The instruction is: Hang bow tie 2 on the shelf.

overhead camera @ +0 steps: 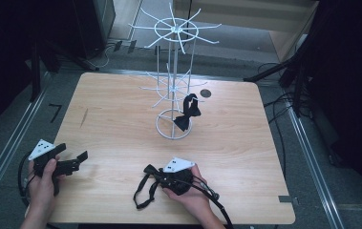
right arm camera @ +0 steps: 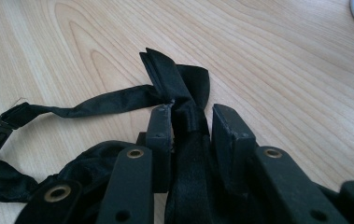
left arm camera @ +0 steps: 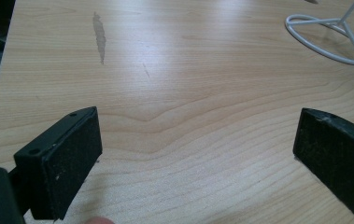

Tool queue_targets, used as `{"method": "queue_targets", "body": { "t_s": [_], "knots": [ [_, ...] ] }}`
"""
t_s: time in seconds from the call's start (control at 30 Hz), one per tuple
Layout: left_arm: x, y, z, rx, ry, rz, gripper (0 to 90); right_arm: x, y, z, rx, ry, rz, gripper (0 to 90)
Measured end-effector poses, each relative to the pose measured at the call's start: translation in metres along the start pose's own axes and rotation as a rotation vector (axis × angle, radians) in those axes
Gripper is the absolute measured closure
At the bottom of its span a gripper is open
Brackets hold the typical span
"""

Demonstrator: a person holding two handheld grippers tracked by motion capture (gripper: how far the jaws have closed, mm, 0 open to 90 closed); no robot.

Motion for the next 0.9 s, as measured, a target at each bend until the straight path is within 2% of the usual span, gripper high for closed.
{"method": "queue_targets", "body": {
  "t_s": [0.17,0.33,0.9],
  "knots": [
    [0.0,0.0,0.0,0.001,0.0,0.0,1.7,0.0,0.0,0.001,-0.004,-0.007,-0.002,75.7],
    [0.0,0.0,0.0,0.002,0.0,-0.001,1.6,-0.001,0.001,0.0,0.0,-0.003,0.005,76.8],
    [0.0,0.0,0.0,0.001,0.0,-0.001,1.7,-0.017,0.016,0.009,0.024,-0.025,0.092,77.0]
  ]
}}
Point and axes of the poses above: each handheld gripper's, and its own axes: x roughly forward along the jaws, y roughly out of its top, z roughly to its right, the point moved 9 cm from there along x, roughly forward along the jaws, and after that the axes turned 10 degrees about -y, right-handed, at the moved point
